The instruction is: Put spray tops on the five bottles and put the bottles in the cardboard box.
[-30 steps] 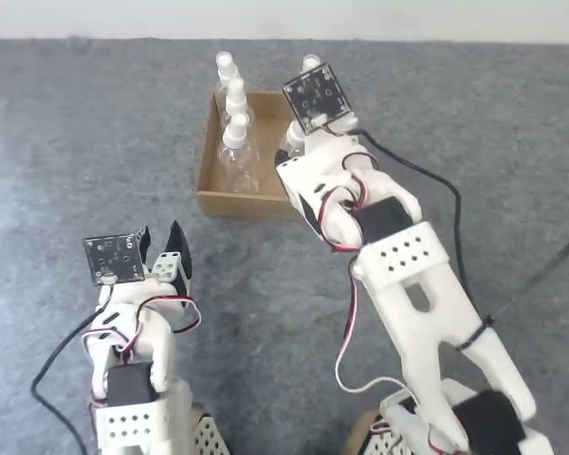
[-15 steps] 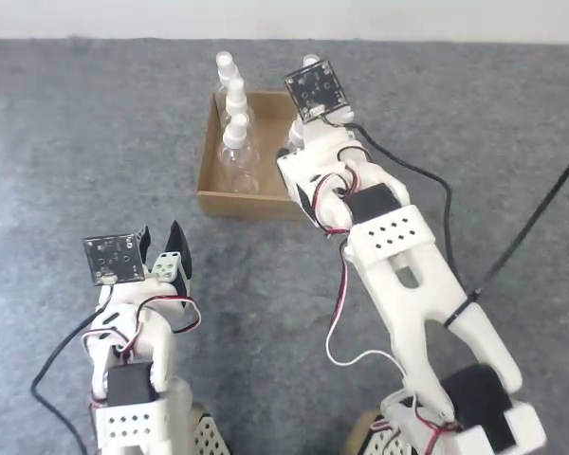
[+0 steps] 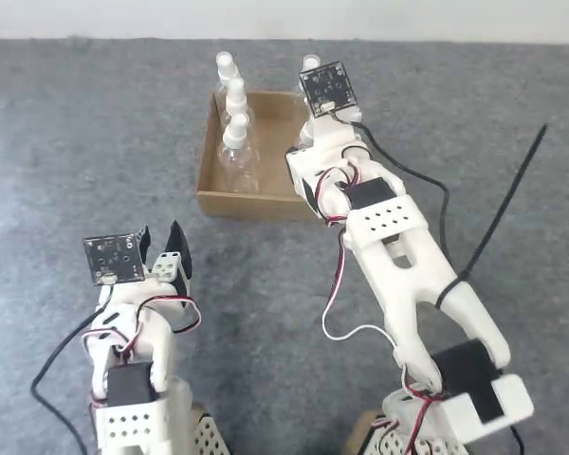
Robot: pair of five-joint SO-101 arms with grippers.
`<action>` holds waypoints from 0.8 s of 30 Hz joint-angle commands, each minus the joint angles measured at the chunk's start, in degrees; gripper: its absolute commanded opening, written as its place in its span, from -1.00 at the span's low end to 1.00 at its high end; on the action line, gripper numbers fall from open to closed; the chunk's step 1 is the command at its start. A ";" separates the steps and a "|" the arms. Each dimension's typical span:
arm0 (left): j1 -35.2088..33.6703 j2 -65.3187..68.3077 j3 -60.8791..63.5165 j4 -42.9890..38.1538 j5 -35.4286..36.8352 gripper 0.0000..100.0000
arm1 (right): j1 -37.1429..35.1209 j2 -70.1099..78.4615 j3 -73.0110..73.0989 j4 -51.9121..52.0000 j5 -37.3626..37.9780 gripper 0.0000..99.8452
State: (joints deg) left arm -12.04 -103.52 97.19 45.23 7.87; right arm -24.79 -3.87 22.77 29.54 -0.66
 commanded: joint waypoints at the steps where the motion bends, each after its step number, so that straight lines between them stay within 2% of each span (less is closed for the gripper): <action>1: 0.00 -0.79 -0.66 0.26 -0.35 -0.72 | 0.40 -0.75 -4.22 -2.15 -0.62 -0.79; 24: 0.00 -0.79 -0.66 0.35 -0.35 -0.72 | 0.31 6.55 -6.51 -3.30 -0.35 -0.78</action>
State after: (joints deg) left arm -12.04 -103.52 97.19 45.23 7.87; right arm -24.79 2.90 19.60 27.25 -0.75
